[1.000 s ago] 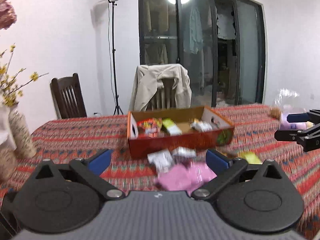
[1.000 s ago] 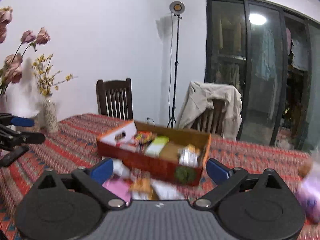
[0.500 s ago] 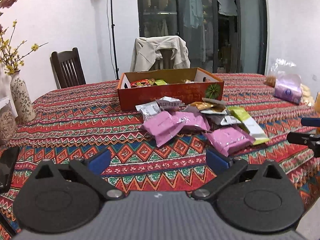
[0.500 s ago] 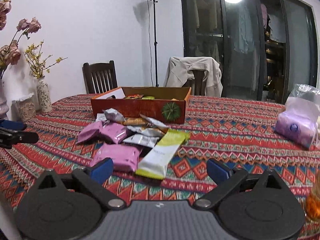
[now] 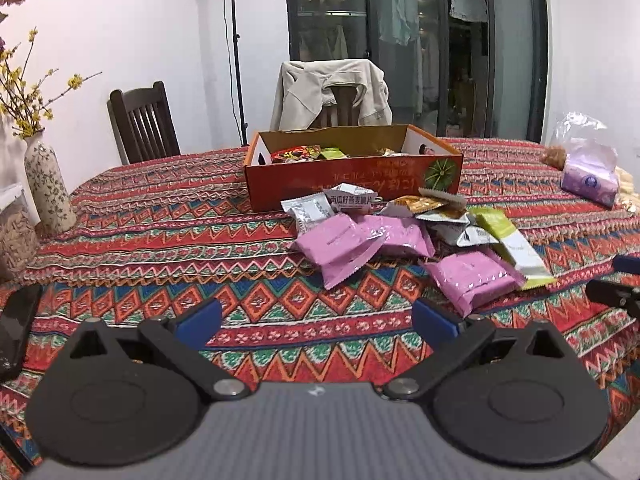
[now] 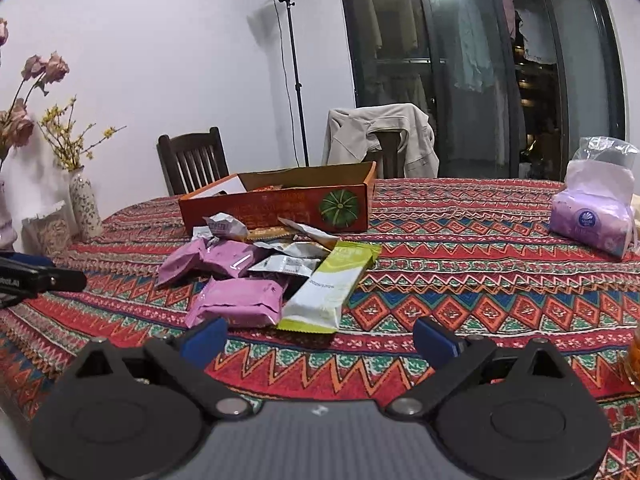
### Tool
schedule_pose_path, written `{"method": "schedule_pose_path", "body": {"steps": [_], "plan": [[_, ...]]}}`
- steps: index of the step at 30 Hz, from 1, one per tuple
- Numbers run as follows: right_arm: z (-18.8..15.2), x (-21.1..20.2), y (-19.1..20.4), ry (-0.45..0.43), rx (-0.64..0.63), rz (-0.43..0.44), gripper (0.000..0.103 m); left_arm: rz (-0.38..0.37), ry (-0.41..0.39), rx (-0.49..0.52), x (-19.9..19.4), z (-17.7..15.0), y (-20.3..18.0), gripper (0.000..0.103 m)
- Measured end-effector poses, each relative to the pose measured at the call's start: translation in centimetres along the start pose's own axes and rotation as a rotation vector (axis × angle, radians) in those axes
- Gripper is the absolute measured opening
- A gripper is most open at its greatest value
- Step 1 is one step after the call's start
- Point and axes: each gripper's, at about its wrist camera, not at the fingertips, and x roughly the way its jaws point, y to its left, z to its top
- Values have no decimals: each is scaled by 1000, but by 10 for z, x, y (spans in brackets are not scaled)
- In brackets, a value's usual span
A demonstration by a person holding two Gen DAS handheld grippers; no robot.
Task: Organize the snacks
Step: 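Move both tools back toward the remaining snack pile, then grasp a white wrapper with right tool from the pile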
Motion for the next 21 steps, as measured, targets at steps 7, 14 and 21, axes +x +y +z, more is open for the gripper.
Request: {"method": "schedule_pose_path", "body": {"steps": [7, 14, 21], "plan": [[16, 19, -2, 11, 32, 58, 98, -59, -34, 38, 19, 23, -6, 103], [43, 59, -10, 23, 89, 134, 87, -107, -45, 78, 74, 62, -14, 102], [60, 98, -9, 48, 71, 146, 82, -127, -15, 153, 138, 83, -26, 102]]}}
